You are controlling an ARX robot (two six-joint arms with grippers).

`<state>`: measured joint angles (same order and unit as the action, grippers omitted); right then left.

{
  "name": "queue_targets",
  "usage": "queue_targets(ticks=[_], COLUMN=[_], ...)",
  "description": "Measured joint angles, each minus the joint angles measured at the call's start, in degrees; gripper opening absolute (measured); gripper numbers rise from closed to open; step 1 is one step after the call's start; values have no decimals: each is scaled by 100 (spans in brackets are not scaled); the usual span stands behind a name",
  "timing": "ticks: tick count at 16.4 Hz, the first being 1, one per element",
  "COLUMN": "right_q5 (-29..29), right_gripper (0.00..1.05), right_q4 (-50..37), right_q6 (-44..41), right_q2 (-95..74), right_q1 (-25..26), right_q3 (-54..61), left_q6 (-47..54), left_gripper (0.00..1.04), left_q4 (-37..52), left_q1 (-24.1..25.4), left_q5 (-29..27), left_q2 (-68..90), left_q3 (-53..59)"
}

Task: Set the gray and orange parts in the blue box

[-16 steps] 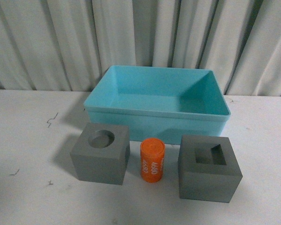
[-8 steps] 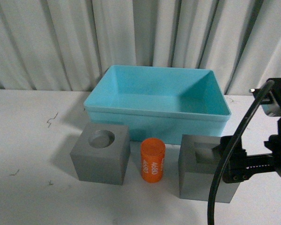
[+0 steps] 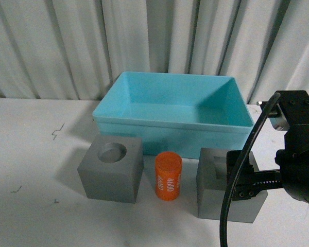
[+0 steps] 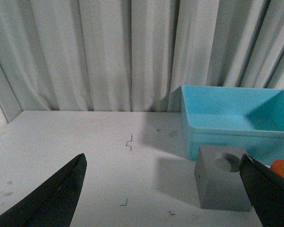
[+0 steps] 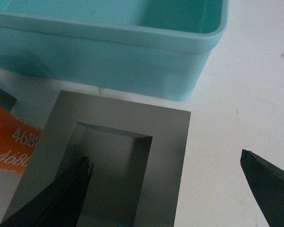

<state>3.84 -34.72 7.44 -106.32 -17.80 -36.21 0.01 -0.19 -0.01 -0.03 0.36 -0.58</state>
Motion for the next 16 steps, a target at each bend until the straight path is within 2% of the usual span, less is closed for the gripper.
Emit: queue_targets(ticks=[6,7,8,13,16], right_q5=[48,70,109,205,-68], right_gripper=[96,88,71,21,18], right_q4=[-46,-42,13,-42,376], right_q6=[280,339,498,662,474], right_q2=[-177,-201,-234,-199,490], right_q1=[-98,-98,-92,-90,-2], right_q3=[-85,-87,-87,-7,378], left_q6=[0,0,0,0,0], left_gripper=[98,98,98,98,98], left_q4=[0,-2,0,0,0], left_q1=[0,0,0,0,0], left_q5=[0,0,2,0,0], left_q2=[0,0,0,0,0], left_q3=[0,0,0,0,0])
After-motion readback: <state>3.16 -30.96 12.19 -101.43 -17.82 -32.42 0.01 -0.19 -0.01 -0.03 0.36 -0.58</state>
